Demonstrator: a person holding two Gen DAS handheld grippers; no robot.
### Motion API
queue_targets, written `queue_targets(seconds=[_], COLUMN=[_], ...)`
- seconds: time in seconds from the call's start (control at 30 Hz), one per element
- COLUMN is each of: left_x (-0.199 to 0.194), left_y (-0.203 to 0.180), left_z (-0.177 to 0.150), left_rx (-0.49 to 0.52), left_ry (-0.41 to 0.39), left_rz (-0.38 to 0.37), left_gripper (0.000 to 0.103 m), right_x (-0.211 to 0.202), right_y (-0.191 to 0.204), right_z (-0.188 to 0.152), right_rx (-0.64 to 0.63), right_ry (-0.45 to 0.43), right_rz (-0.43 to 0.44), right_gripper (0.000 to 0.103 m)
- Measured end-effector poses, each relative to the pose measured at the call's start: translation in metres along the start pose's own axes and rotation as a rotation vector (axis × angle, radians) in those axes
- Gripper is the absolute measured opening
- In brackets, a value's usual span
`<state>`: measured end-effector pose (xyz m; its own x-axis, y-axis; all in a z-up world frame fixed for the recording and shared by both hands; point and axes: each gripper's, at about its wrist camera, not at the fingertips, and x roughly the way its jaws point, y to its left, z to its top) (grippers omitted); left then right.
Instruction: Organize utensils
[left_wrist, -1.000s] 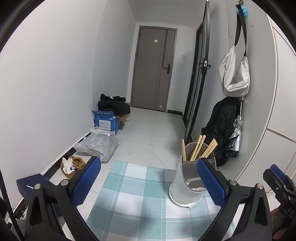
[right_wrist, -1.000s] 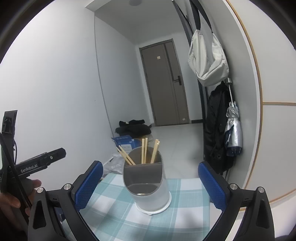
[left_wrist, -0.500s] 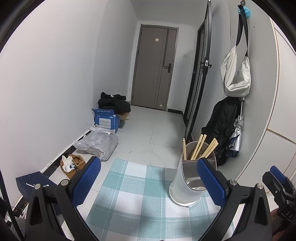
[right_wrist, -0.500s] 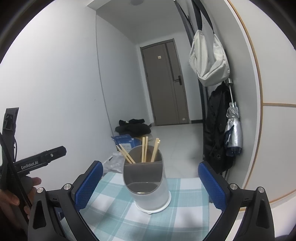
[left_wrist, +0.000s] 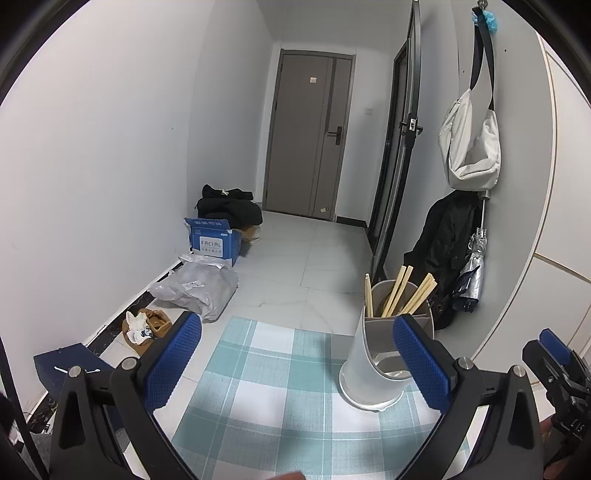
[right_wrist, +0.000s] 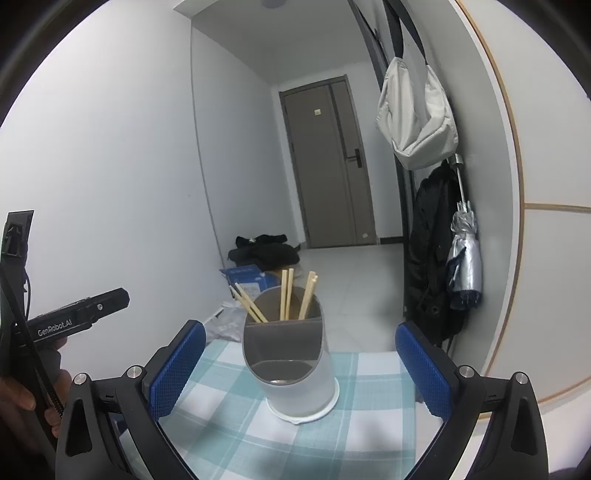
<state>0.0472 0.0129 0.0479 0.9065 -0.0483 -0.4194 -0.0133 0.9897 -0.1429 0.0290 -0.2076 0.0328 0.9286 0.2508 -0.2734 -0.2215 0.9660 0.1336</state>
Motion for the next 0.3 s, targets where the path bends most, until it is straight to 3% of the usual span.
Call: queue_targets(seconds=[0.3], left_x=[0.004], left_y=[0.0014], left_z=[-0.0027], left_rx=[-0.013], left_ry=[0.013], left_rz=[-0.007], left_gripper=[0.102], right_x=[0.0048], right_y=[-0.0026], right_z=[-0.0019], right_rx=[0.016], right_ry=[0.023], right_rz=[-0.001], right_gripper=[0.103])
